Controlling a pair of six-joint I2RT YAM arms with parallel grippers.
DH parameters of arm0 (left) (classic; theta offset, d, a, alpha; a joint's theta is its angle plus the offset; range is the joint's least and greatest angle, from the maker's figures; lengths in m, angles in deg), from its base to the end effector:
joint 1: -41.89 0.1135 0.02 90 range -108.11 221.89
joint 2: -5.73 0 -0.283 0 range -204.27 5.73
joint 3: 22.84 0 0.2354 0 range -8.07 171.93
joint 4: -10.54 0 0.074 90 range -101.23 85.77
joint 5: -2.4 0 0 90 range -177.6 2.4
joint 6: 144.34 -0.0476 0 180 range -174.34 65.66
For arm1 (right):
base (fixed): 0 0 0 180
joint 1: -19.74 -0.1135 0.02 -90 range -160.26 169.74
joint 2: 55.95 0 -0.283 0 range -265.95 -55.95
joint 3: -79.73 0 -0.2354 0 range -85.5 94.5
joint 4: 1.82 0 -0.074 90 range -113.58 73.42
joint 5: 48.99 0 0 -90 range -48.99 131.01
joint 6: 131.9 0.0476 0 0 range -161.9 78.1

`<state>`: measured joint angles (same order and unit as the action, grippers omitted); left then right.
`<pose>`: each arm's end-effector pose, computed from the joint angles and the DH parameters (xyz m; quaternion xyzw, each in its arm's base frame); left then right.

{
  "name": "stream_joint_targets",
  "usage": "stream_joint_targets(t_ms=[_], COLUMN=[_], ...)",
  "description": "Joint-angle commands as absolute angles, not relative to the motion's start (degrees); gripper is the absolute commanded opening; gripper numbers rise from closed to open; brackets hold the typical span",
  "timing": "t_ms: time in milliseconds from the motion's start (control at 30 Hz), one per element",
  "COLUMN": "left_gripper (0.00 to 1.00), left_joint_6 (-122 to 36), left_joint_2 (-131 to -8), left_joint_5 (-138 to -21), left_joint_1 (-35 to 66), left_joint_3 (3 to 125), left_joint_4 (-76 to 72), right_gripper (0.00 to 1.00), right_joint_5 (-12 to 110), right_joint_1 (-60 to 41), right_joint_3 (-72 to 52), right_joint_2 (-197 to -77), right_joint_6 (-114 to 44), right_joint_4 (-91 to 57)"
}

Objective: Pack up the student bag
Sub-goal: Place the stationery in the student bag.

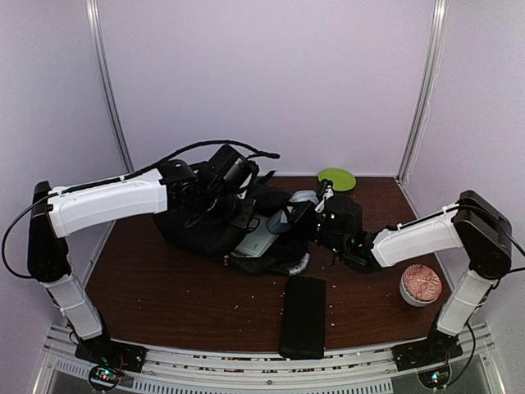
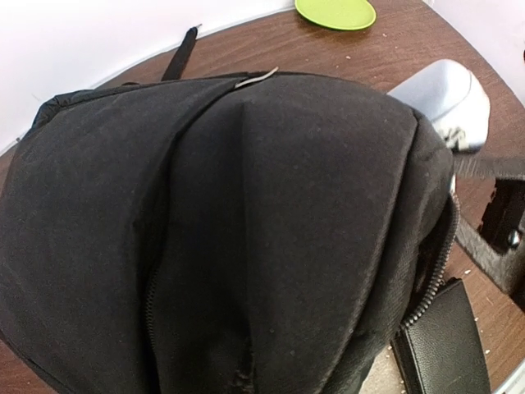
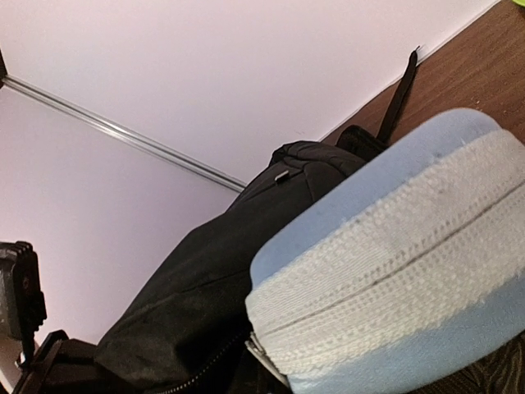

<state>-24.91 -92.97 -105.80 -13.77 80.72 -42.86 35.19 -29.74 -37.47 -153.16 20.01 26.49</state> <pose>0.2245 -0.3023 0.3238 0.1550 0.9121 -0.1273 0.3575 0.2443 0.2784 0.2483 0.1141 0.7347 0.5302 0.4075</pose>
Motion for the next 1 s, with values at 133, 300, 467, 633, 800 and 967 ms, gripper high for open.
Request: stream_joint_targets(t_ms=[133,300,467,633,800,967], left_gripper=[0.00,0.00,0.00,0.00,0.00,0.00], left_joint_6=[-21.3,-20.4,-19.0,-17.9,-17.2,-17.3], left_joint_2=[-88.3,-87.8,-86.6,-86.0,-86.5,-86.4], left_joint_5=[-98.3,-95.0,-93.0,-90.7,-89.3,-89.2], left_joint_1=[-12.5,-12.4,-12.4,-12.4,-12.4,-12.3], left_joint_3=[80.7,81.0,80.3,79.4,78.9,78.4], left_joint_4=[-32.5,-31.7,-30.7,-29.0,-27.5,-27.2], right_gripper=[0.00,0.00,0.00,0.00,0.00,0.00], right_joint_5=[48.3,52.1,51.0,44.1,36.2,35.0], right_joint_1=[-29.9,-29.8,-29.7,-29.4,-29.4,-29.6], right_joint_3=[-42.2,-42.8,-39.9,-38.0,-36.8,-36.6], right_joint_2=[-147.6,-146.6,-148.3,-155.5,-161.6,-164.9], right_joint_6=[15.4,13.5,10.2,8.1,8.2,8.3], right_joint_4=[39.5,42.1,37.1,35.5,36.3,33.3])
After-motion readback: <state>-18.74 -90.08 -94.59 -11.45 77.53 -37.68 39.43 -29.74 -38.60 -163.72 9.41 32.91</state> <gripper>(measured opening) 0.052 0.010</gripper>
